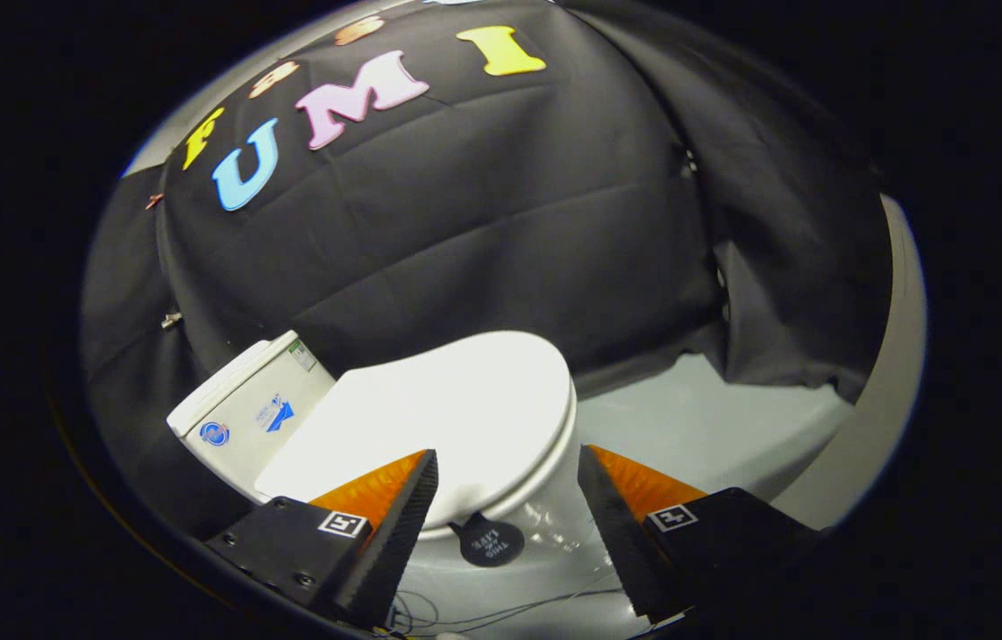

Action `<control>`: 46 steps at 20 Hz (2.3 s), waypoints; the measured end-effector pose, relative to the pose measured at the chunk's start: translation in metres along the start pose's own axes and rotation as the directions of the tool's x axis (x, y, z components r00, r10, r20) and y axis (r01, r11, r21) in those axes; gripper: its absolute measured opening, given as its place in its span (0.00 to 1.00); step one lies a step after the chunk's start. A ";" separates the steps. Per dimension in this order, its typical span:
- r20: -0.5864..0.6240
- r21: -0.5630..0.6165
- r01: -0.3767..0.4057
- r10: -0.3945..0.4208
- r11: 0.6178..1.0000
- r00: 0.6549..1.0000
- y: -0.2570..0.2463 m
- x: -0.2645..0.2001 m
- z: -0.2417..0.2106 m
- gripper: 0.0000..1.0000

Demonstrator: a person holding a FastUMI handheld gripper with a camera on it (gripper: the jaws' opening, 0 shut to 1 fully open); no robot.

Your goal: Open the toilet lid.

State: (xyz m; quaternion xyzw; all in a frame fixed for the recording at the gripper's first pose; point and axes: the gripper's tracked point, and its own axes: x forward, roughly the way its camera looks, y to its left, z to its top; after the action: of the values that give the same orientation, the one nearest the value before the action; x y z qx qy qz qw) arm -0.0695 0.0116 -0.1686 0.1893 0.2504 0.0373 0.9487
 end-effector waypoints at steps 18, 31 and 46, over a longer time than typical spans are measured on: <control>-0.193 0.577 -0.037 0.180 0.816 0.965 0.001 -0.004 -0.064 0.48; -0.209 0.647 -0.035 0.221 0.762 0.953 -0.006 -0.002 -0.070 0.18; -0.223 0.614 0.019 0.150 0.789 0.963 0.004 -0.009 -0.052 0.05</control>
State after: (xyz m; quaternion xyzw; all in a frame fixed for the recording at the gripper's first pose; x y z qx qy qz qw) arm -0.1032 0.0318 -0.2047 0.4872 0.3644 0.0121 0.7935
